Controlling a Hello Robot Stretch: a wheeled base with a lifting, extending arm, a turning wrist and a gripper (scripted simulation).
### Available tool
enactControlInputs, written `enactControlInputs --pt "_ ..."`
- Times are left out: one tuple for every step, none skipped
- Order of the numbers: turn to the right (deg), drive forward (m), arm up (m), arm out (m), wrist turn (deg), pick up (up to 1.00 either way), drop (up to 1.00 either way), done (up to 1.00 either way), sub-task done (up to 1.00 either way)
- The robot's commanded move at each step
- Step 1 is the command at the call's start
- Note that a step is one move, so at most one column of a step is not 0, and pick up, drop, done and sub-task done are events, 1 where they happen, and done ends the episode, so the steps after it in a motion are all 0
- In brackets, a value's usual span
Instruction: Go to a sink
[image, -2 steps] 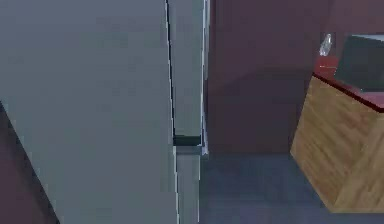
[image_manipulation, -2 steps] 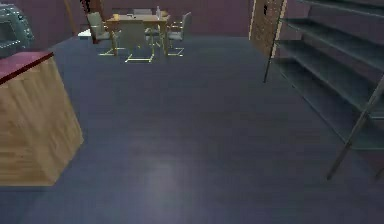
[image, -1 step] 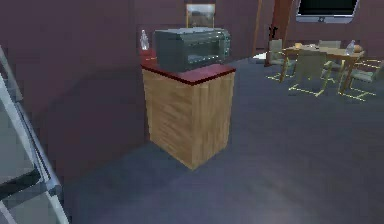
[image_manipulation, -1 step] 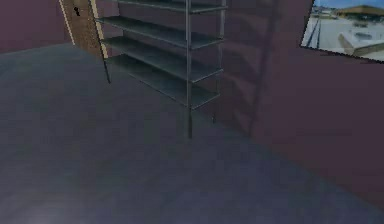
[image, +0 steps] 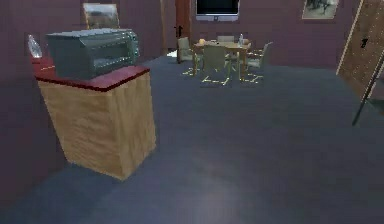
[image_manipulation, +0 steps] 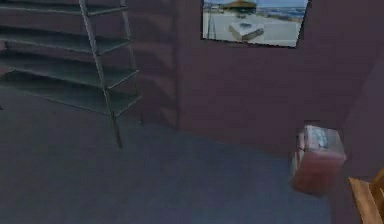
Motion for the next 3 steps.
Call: enactControlInputs --pt "0.0 1.0 0.0 0.0 0.0 0.0 0.0 0.0 0.0" --pt "3.0 0.0 0.0 0.0 0.0 0.0 0.0 0.0 0.0" --pt "0.0 0.9 0.0 0.0 0.0 0.0 0.0 0.0 0.0"
